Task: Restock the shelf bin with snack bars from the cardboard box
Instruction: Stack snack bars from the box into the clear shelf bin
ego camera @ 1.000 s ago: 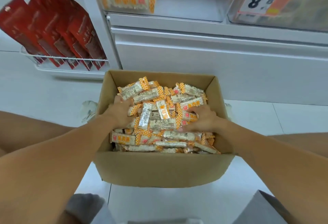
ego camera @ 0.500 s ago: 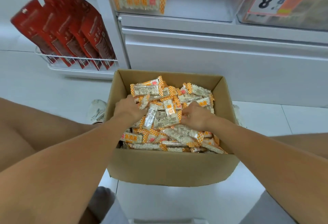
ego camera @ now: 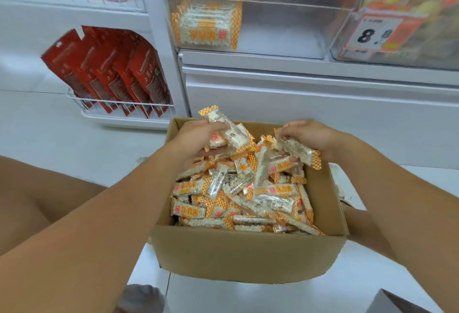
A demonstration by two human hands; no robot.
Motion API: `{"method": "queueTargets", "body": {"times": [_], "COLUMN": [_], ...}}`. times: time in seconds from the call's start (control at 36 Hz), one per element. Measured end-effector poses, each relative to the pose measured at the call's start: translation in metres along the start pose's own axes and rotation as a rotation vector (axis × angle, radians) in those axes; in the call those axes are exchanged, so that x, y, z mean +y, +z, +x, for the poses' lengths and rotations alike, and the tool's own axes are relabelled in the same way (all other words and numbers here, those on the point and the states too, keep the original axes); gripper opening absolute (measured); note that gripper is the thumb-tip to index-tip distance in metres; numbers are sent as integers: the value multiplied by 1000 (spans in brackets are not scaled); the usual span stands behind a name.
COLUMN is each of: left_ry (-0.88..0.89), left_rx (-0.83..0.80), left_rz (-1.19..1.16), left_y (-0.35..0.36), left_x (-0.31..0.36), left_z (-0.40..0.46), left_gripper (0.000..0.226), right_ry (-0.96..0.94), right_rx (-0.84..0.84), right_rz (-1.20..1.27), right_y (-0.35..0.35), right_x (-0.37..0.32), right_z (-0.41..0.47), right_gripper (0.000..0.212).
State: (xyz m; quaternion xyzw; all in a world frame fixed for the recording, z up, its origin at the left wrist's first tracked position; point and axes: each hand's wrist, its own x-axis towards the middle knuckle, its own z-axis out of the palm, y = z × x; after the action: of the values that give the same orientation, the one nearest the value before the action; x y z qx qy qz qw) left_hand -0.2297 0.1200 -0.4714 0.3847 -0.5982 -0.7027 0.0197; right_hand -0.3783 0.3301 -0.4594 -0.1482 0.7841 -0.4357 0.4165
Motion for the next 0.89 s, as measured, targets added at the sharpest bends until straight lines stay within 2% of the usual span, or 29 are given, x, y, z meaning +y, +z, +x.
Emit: {"method": "queueTargets", "body": {"times": [0.06,0.14,0.22,0.31,0.39,0.44,0.5,0.53,0.58,0.64,0.69,0.75,0.83,0.89], "left_ry": [44,115,36,-91,-216,-260,-286,-286,-281,-228,-159,-122,-118,-140], "left_rx": [24,81,73,63,61,44,13,-5,-5,58,132,171,188,166], "left_rz": [64,310,399,362,226,186,199,217,247,313,380,329,268,264], "left_y": [3,3,-1,-6,-12,-14,-14,-13,-12,-11,-12,-12,-11,-10], "left_x": [5,1,-15,-31,-42,-45,-47,-48,-51,-55,-55,-54,-50,-43], "left_z": [0,1,7,5,4,4,3,2,2,2,3,3,4,1], "left_gripper": [23,21,30,20,30,22,15,19,43,49,43,34,19,48], "right_ry": [-46,-19,77,159,232,256,256,247,211,189,196,208,164,92], "right_rx": [-9,29,72,111,140,167,197,213,226,258,276,287,333,308], "right_rz": [-102,-292,-224,-130,34,93,38,8,-57,-158,-212,-209,-138,-21], "right_y": [-1,10,34,56,72,79,84,87,93,97,97,93,80,70], "right_x": [-6,0,21,38,44,44,41,40,37,33,29,23,14,1], "right_z": [1,6,10,13,21,27,32,37,44,48,52,53,53,46], "right_gripper": [20,23,52,80,91,84,69,72,81,72,55,36,26,19]}}
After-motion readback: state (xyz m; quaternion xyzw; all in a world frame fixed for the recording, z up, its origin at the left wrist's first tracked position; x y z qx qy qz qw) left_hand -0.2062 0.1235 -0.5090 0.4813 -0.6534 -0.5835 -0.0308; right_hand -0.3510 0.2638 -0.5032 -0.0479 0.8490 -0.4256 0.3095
